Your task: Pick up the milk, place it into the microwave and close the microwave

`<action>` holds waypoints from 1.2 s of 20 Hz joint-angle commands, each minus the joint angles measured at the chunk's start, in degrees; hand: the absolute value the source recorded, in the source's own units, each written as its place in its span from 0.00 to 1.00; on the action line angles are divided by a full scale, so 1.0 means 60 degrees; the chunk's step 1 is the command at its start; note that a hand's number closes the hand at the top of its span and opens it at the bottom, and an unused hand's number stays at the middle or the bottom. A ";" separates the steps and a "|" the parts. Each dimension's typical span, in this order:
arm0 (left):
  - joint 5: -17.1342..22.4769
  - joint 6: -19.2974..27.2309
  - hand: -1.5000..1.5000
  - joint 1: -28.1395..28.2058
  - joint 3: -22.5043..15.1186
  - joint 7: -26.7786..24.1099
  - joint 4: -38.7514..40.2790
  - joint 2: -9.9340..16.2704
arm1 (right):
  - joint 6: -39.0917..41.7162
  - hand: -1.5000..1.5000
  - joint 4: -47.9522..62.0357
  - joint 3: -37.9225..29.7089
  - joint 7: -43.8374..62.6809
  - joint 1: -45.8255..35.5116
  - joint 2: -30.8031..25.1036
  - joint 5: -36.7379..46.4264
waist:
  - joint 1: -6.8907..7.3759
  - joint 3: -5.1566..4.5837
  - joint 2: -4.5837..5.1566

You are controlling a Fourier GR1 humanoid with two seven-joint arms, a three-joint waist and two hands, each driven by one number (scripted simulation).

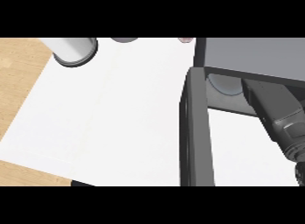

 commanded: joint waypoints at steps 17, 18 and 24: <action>-0.1028 -0.0578 0.00 0.0392 -0.1028 -0.0158 0.0383 -0.0781 | -0.0245 0.00 0.0222 -0.0041 0.0260 -0.0829 0.0159 0.0046 | -0.0704 -0.0438 -0.0508; -0.1047 -0.0554 0.00 0.0307 -0.1036 -0.0124 0.0497 -0.0758 | -0.0299 0.00 0.0208 -0.0098 0.0069 -0.0655 0.0349 -0.0017 | -0.0768 -0.0431 -0.0479; -0.1586 -0.1295 0.00 0.0472 -0.1971 -0.0315 0.0676 -0.1114 | 0.2063 0.00 0.0149 -0.0420 -0.0415 -0.0161 0.0070 -0.0442 | -0.1296 -0.0434 -0.0654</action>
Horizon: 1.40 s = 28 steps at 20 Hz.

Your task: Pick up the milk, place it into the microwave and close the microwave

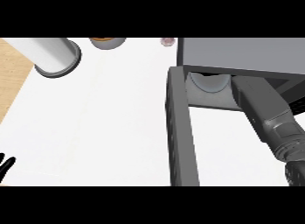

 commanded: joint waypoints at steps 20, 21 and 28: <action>-0.4982 -0.0453 0.00 -0.1735 -0.3017 -0.0920 0.2482 -0.1667 | 0.4735 0.00 -0.1527 0.0011 -0.1651 0.3463 0.1366 -0.0901 | -0.1261 -0.0170 -0.0684; -0.4628 -0.0662 1.00 -0.1266 -0.3028 -0.0786 0.2007 -0.1480 | 0.4644 0.00 -0.1529 0.0227 -0.1795 0.3981 0.1621 -0.0729 | -0.1315 -0.0173 -0.0726; -0.5527 -0.0077 1.00 -0.2961 -0.3063 -0.0940 0.3430 -0.1740 | 0.4887 0.00 -0.2872 0.0592 -0.2077 0.6046 0.1023 -0.0680 | -0.1642 -0.0194 -0.0753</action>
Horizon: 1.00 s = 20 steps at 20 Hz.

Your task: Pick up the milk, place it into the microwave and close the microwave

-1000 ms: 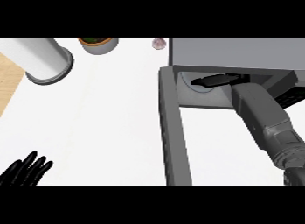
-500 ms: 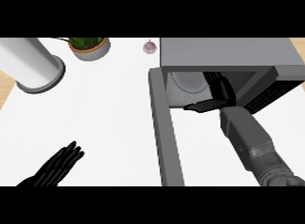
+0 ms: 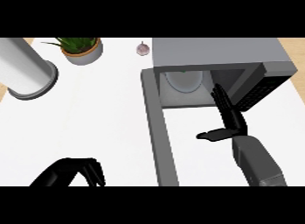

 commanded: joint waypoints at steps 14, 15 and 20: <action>-0.2589 0.1824 1.00 -0.2425 -0.2228 -0.1242 0.3365 -0.0314 | 0.2441 0.00 -0.5746 0.0218 0.0120 0.5899 -0.1660 -0.1544 | -0.0081 -0.0018 0.0079; -0.2598 0.2104 1.00 -0.2838 -0.2084 -0.1120 0.3580 -0.0314 | 0.2406 0.00 -0.6430 0.0360 0.0409 0.6120 -0.1329 -0.1731 | -0.0114 -0.0024 0.0076; -0.2257 0.3368 1.00 -0.3534 -0.3456 -0.1439 0.4852 -0.0315 | 0.2996 0.00 -0.8633 0.0182 0.1106 0.7303 -0.1741 -0.2895 | -0.0037 -0.0013 0.0127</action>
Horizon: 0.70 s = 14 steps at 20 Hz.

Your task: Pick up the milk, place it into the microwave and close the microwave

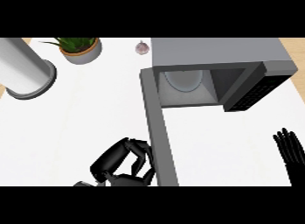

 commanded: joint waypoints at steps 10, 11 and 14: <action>0.1683 0.3899 1.00 -0.2074 -0.4444 0.0518 0.2348 -0.0009 | 0.2298 0.00 -0.4631 0.0406 0.1478 0.2052 -0.0701 -0.2816 | -0.0205 0.0003 0.0076; 0.2174 0.4270 1.00 -0.2266 -0.4762 0.0532 0.2434 -0.0009 | 0.2015 0.00 -0.4861 0.0840 0.1688 0.1951 -0.0293 -0.2699 | -0.0179 0.0004 0.0099; 0.2753 0.5273 1.00 -0.2932 -0.5474 0.0991 0.2340 -0.0008 | 0.2064 0.00 -0.5807 0.1082 0.2344 0.2073 -0.0515 -0.3096 | -0.0484 -0.0012 0.0096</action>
